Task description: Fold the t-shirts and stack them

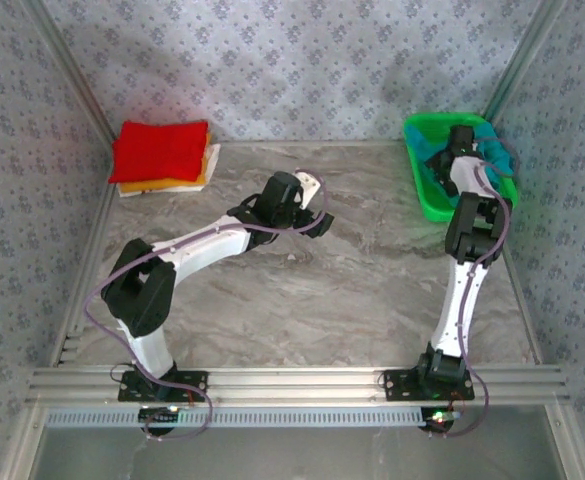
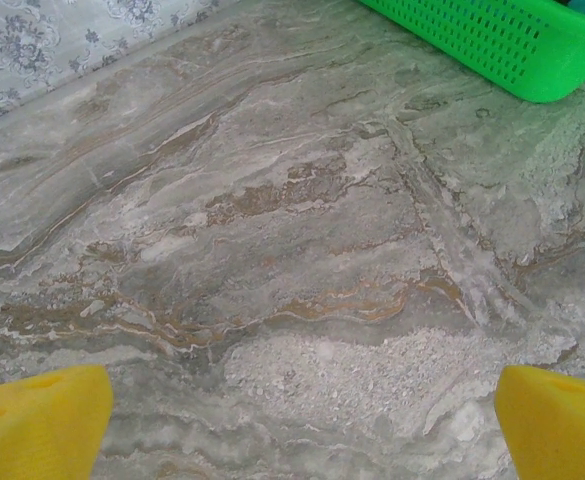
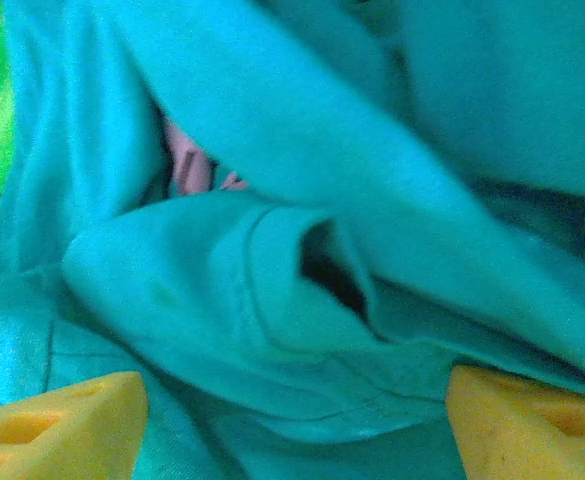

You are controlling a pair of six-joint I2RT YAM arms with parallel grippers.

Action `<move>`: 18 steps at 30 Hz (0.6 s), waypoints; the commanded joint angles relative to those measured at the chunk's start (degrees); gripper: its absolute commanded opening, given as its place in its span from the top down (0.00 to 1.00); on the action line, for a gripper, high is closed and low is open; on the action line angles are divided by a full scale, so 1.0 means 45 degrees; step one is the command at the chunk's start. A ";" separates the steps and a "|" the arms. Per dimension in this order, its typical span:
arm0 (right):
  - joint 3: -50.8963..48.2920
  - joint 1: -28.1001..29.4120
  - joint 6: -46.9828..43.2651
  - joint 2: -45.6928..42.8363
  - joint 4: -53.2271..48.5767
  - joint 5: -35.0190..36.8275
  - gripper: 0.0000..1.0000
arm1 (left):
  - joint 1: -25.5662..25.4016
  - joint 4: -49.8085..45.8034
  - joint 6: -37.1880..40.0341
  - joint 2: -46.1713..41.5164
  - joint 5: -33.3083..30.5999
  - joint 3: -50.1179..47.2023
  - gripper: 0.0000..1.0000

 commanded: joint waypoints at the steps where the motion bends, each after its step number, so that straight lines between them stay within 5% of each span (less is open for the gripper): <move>1: 0.0614 -0.0312 -0.0002 0.0289 -0.0995 0.0184 0.20 | 0.0066 0.0078 0.0066 -0.0354 -0.0172 -0.0023 0.02; 4: 0.1014 -0.0270 0.0099 0.0679 -0.0990 0.0242 0.29 | 0.0064 -0.0062 0.0054 -0.0163 -0.0111 0.0241 0.02; 8: 0.2722 -0.0200 0.0155 0.1640 -0.0995 -0.0371 0.56 | 0.0059 -0.0082 -0.0009 -0.0005 -0.0019 0.0431 0.02; 11: 0.3917 -0.0120 0.0203 0.2203 -0.0995 -0.0446 0.68 | 0.0054 -0.0082 0.0005 0.0044 -0.0036 0.0453 0.02; 18: 0.3873 0.0029 0.0684 0.2035 0.0010 -0.0726 1.00 | 0.0054 -0.0141 0.0124 -0.0004 -0.0269 0.0346 0.02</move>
